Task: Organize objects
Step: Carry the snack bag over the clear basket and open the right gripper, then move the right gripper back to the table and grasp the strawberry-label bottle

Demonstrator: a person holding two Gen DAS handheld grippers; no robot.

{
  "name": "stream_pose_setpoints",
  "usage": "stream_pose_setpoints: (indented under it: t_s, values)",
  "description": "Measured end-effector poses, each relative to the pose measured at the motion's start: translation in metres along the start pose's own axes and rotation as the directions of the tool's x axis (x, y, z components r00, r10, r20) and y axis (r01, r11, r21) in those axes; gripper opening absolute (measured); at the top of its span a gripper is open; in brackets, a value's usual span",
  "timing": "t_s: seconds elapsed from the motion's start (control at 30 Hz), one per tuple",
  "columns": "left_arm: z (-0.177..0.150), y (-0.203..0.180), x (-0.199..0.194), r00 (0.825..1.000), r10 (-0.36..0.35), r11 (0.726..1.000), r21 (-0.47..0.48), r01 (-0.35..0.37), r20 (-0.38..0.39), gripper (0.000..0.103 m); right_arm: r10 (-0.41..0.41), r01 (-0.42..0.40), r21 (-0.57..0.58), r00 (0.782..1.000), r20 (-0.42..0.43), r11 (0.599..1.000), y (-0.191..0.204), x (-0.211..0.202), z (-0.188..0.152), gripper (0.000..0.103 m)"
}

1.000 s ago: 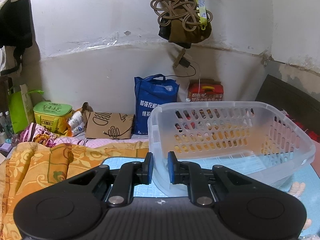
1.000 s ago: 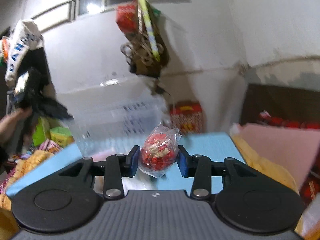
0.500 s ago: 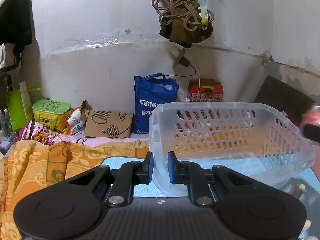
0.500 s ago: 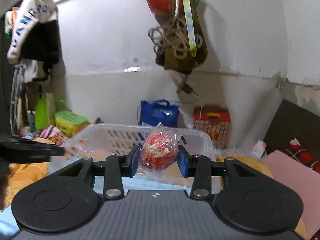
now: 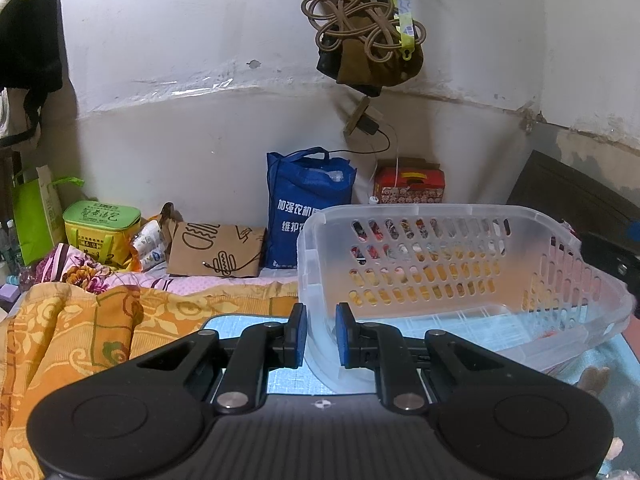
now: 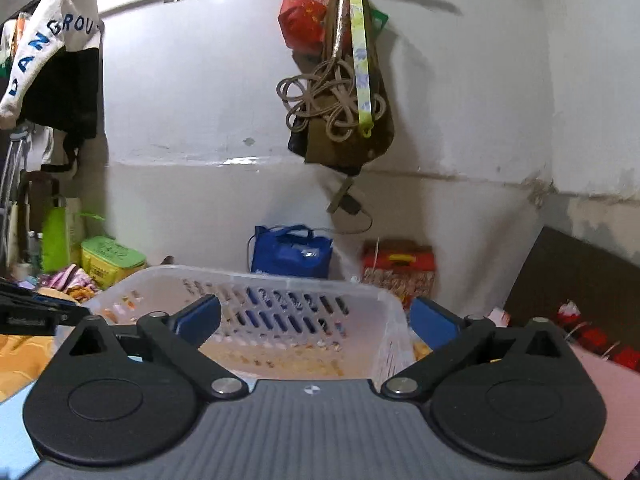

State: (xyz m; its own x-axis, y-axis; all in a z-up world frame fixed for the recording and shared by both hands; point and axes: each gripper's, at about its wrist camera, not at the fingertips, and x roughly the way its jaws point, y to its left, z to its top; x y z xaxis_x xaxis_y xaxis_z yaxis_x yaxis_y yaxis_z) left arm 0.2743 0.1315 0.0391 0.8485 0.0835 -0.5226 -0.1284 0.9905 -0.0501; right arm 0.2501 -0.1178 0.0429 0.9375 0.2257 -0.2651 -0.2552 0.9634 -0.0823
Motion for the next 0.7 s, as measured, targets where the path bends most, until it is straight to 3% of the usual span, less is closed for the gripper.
stream_pose_setpoints:
  t_s: [0.33,0.4,0.53,0.7]
  values:
    - [-0.002,-0.002,-0.001,1.0,0.01,1.0,0.01,-0.01,0.004,0.02,0.003,-0.008,0.094,0.998,0.06,0.996,-0.028,-0.076,-0.036,0.103]
    - [-0.002,-0.003,-0.002,1.0,0.015,1.0,0.015,-0.015,0.007,0.02,-0.034,0.027,0.101,0.997,0.067,0.995,-0.03,-0.09,-0.047,0.103]
    - [-0.002,-0.005,-0.003,1.0,0.023,1.0,0.017,-0.023,0.007,0.02,-0.089,0.082,0.141,0.995,0.046,0.987,-0.04,-0.108,-0.072,0.103]
    - [-0.002,-0.005,-0.003,1.0,0.028,0.999,0.027,-0.028,0.013,0.02,-0.06,0.068,0.304,0.998,-0.034,0.95,-0.047,-0.145,-0.11,0.103]
